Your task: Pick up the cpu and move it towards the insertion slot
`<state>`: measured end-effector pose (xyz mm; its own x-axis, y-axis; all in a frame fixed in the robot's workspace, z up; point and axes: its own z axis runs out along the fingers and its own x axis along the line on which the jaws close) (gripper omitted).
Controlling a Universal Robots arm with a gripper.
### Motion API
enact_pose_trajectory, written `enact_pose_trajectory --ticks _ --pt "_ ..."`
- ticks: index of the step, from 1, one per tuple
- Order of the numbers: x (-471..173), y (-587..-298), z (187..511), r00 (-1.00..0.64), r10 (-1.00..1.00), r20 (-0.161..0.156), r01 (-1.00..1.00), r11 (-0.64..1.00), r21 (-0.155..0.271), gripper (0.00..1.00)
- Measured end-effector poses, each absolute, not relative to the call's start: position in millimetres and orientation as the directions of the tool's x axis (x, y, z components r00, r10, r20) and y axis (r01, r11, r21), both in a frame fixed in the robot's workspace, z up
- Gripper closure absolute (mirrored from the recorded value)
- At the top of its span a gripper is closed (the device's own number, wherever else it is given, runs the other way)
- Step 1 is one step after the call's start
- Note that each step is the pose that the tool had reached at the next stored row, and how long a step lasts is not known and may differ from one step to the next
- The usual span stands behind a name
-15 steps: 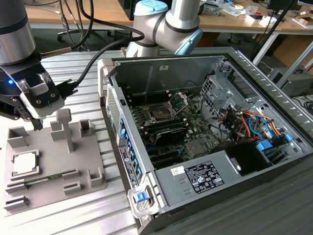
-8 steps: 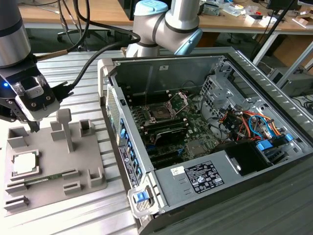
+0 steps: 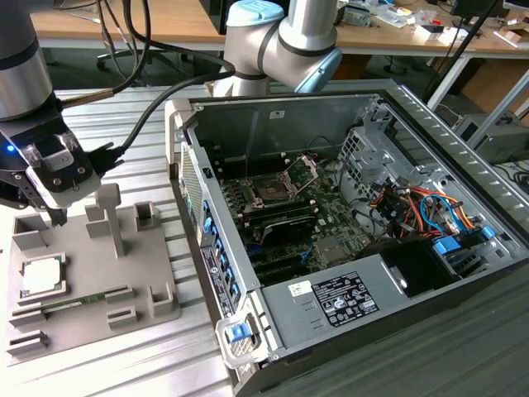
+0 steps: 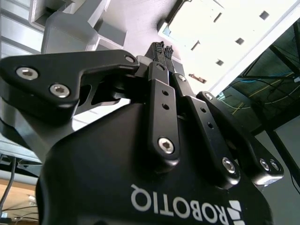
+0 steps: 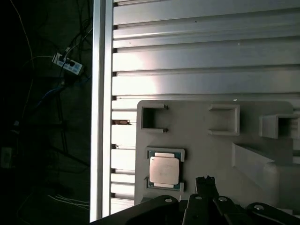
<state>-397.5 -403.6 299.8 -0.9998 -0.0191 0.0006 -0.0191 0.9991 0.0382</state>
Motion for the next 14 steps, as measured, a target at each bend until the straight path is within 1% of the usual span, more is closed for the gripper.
enact_pose_trajectory --ticks 14 --pt "-398.4 -403.6 292.0 -1.0 -0.019 0.0 -0.019 0.999 0.038 0.89"
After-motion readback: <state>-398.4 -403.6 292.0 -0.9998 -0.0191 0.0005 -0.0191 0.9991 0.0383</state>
